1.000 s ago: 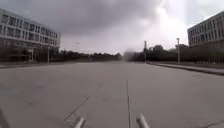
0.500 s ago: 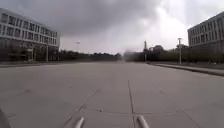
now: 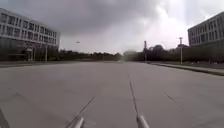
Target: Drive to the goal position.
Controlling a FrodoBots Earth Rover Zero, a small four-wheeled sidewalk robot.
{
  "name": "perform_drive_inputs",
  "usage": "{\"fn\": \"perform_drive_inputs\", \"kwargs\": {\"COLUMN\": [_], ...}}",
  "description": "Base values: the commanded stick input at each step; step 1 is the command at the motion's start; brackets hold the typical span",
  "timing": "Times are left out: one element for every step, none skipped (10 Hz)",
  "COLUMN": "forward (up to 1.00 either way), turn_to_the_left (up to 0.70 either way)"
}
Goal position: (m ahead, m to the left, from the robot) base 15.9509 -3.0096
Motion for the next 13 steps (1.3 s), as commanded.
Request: {"fn": "perform_drive_inputs", "kwargs": {"forward": [0.7, 0.7, 0.7, 0.7, 0.7, 0.7, 0.7, 0.7, 0.7, 0.7, 0.7, 0.7, 0.7], "turn_to_the_left": [0.0, 0.0, 0.0, 0.0, 0.0, 0.0, 0.0, 0.0, 0.0, 0.0, 0.0, 0.0, 0.0]}}
